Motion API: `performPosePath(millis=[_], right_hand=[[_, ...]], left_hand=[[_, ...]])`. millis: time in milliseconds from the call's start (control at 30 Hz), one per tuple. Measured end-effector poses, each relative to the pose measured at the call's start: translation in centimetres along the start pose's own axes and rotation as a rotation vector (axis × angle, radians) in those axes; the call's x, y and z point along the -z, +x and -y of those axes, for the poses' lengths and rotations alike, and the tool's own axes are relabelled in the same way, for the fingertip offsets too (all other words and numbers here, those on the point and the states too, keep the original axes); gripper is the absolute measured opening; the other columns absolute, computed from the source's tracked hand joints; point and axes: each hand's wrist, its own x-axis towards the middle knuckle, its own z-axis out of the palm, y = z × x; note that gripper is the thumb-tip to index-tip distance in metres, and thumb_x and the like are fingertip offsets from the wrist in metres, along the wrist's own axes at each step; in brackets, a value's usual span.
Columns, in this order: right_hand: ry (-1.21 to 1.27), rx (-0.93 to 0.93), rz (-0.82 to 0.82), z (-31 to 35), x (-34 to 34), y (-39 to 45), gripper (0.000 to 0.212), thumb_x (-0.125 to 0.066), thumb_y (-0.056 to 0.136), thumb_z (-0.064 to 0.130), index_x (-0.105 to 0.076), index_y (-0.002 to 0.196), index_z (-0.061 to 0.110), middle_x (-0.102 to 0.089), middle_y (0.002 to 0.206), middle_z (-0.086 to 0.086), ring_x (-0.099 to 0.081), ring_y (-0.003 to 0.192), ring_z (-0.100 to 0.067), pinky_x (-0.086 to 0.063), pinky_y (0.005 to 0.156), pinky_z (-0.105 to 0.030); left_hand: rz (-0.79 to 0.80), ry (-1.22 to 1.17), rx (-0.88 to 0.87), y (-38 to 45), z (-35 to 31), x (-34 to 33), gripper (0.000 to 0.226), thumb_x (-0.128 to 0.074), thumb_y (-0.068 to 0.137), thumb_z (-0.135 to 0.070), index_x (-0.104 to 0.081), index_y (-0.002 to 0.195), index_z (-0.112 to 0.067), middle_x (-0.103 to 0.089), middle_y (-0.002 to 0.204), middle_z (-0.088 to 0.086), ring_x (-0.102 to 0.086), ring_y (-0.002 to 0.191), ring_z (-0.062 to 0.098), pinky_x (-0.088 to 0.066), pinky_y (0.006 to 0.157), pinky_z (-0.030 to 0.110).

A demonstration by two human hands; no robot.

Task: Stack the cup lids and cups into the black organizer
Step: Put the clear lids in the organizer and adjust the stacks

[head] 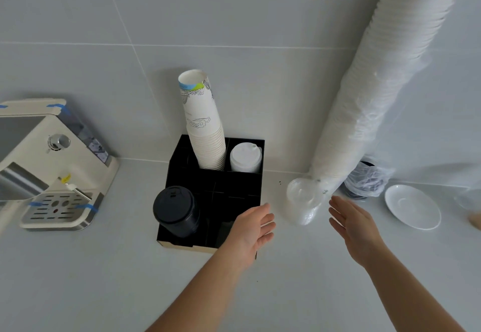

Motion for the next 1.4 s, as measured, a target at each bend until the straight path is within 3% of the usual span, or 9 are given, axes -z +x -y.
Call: performPosePath(millis=[267, 500, 633, 800, 867, 967, 1133, 1300, 1400], right_hand=[[-0.077, -0.021, 0.003, -1.3, 0.3, 4.0, 0.032, -0.061, 0.098, 0.023, -0.062, 0.128, 0.014, -0.064, 0.121, 0.001, -0.053, 0.127, -0.022, -0.04, 0.114, -0.045], [-0.168, -0.032, 0.055, -1.9, -0.5, 6.1, 0.05, -0.066, 0.093, 0.031, -0.057, 0.139, 0.014, -0.06, 0.126, 0.0, -0.051, 0.119, -0.021, -0.037, 0.115, -0.047], [-0.238, -0.067, 0.066, -2.5, -0.4, 7.5, 0.053, -0.071, 0.086, 0.039, -0.063, 0.133, 0.016, -0.065, 0.128, 0.0, -0.055, 0.125, -0.021, -0.038, 0.114, -0.049], [-0.223, -0.141, 0.08, -3.0, -0.3, 8.1, 0.004, -0.067, 0.092, 0.024, -0.069, 0.096, 0.026, -0.069, 0.108, 0.002, -0.06, 0.103, -0.019, -0.043, 0.105, -0.041], [-0.198, -0.149, 0.086, -3.1, -0.1, 8.3, 0.007, -0.067, 0.092, 0.021, -0.069, 0.098, 0.024, -0.069, 0.11, 0.001, -0.06, 0.102, -0.018, -0.043, 0.102, -0.04], [-0.192, -0.177, 0.103, -3.2, 0.0, 8.6, 0.032, -0.067, 0.091, 0.023, -0.066, 0.122, 0.019, -0.067, 0.122, -0.003, -0.059, 0.116, -0.021, -0.044, 0.104, -0.041], [-0.218, -0.228, 0.145, -2.9, 0.0, 9.2, 0.028, -0.064, 0.09, 0.022, -0.065, 0.118, 0.022, -0.068, 0.123, -0.004, -0.06, 0.118, -0.022, -0.045, 0.103, -0.045], [-0.213, -0.228, 0.149, -2.9, 0.2, 9.1, 0.027, -0.065, 0.09, 0.019, -0.064, 0.117, 0.017, -0.069, 0.12, -0.007, -0.063, 0.114, -0.024, -0.047, 0.101, -0.045], [-0.213, -0.231, 0.146, -3.0, 0.5, 8.8, 0.025, -0.065, 0.089, 0.016, -0.064, 0.114, 0.014, -0.069, 0.119, -0.011, -0.063, 0.113, -0.028, -0.047, 0.102, -0.045]], left_hand=[[-0.036, 0.139, 0.031, 4.4, 0.6, -2.7, 0.012, -0.063, 0.09, -0.037, -0.06, 0.095, -0.026, -0.062, 0.114, 0.002, -0.061, 0.106, 0.014, -0.05, 0.094, 0.031], [-0.058, 0.259, 0.037, 8.0, 0.8, -4.6, 0.019, -0.062, 0.089, -0.036, -0.056, 0.073, -0.028, -0.055, 0.091, 0.0, -0.05, 0.086, 0.018, -0.045, 0.084, 0.029], [-0.077, 0.332, 0.053, 9.8, 1.9, -5.4, 0.022, -0.062, 0.08, -0.045, -0.064, 0.085, -0.023, -0.058, 0.086, -0.003, -0.055, 0.082, 0.017, -0.05, 0.094, 0.035], [-0.115, 0.4, 0.072, 11.0, 3.1, -6.0, 0.057, -0.061, 0.072, -0.052, -0.062, 0.117, -0.015, -0.056, 0.086, -0.005, -0.056, 0.079, 0.012, -0.052, 0.093, 0.034], [-0.113, 0.403, 0.077, 11.4, 3.2, -6.0, 0.056, -0.061, 0.073, -0.05, -0.061, 0.116, -0.014, -0.057, 0.09, -0.002, -0.056, 0.079, 0.013, -0.052, 0.094, 0.034], [-0.071, 0.378, 0.106, 12.0, 3.3, -5.9, 0.048, -0.057, 0.08, -0.041, -0.058, 0.122, -0.018, -0.061, 0.111, 0.004, -0.058, 0.097, 0.016, -0.047, 0.096, 0.033], [0.025, 0.372, 0.17, 11.9, 2.9, -6.2, 0.044, -0.051, 0.084, -0.038, -0.049, 0.127, -0.031, -0.055, 0.124, -0.002, -0.051, 0.113, 0.016, -0.039, 0.092, 0.032], [0.009, 0.365, 0.151, 12.0, 3.0, -5.7, 0.048, -0.054, 0.077, -0.038, -0.054, 0.122, -0.022, -0.058, 0.11, 0.0, -0.055, 0.11, 0.018, -0.041, 0.093, 0.033], [0.004, 0.333, 0.165, 11.6, 3.2, -5.7, 0.049, -0.058, 0.072, -0.037, -0.056, 0.117, -0.017, -0.054, 0.091, -0.003, -0.055, 0.091, 0.015, -0.044, 0.096, 0.033]])
